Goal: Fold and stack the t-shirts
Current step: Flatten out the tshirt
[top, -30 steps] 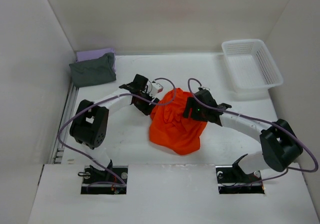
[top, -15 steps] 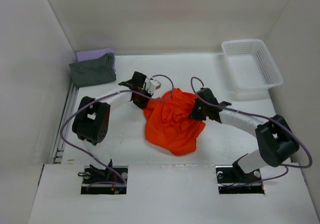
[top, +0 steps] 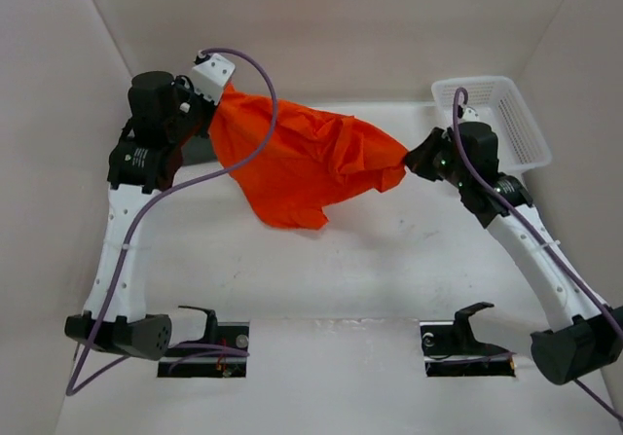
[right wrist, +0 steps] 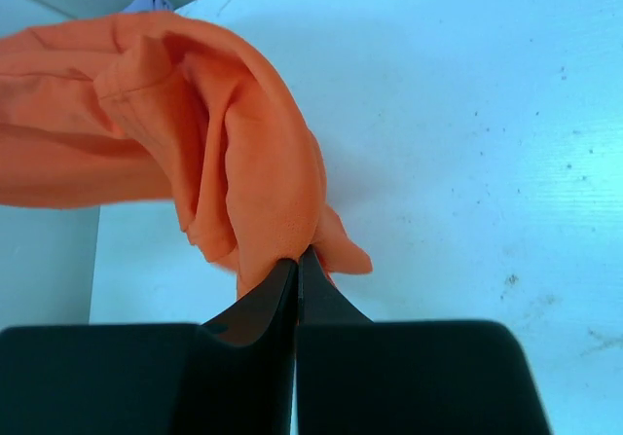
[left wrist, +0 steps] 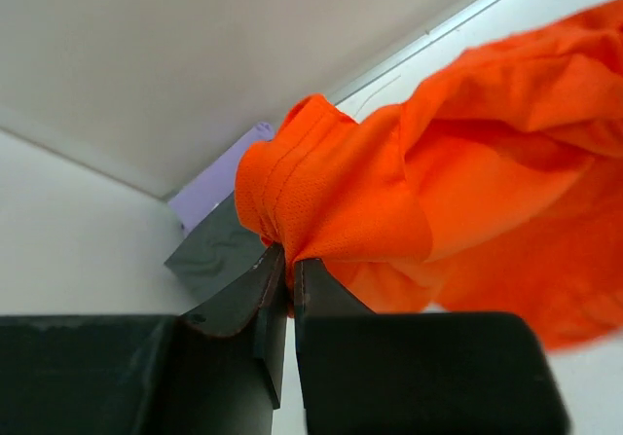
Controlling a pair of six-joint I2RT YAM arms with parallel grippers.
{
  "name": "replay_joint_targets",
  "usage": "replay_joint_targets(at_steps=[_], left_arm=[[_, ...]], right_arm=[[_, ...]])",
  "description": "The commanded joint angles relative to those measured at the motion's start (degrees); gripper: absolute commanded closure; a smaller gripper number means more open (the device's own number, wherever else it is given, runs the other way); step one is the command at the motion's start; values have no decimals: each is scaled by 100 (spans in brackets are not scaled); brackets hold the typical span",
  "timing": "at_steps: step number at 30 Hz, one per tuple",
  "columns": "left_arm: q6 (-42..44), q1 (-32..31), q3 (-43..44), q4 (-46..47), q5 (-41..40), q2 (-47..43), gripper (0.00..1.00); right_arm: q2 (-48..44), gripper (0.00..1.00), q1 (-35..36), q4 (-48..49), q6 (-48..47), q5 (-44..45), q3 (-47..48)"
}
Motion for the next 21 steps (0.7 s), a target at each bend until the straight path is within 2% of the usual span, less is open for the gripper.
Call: replay_joint_targets(at_steps=[1,7,9,11,16,18,21], left_arm=[[294,-143,291,-777,-191,-144,100],[-294,-934,1741,-1402,229,30,100],[-453,-1329,2172,-1665,441,303,100],[-392,-1453,2226,-1640,389,461,100],[21,-875,1883,-1061,187,987,100],[31,-576,2337,-745,21,1523,100],[-399,-172,3681,-498,-191,2192,100]], right_arm=[[-315,100,-1,-473,-132,-150,153],[-9,99,588,-131,149,-220,-234],[229,99,606,62,167,-229,-208],[308,99,405,238,176,-238,-173],[684,99,-658,335,79,-649,299],[1132,100,-948,248,-44,-983,1001],[1363,100,-1116,72,-88,-1099,2057]])
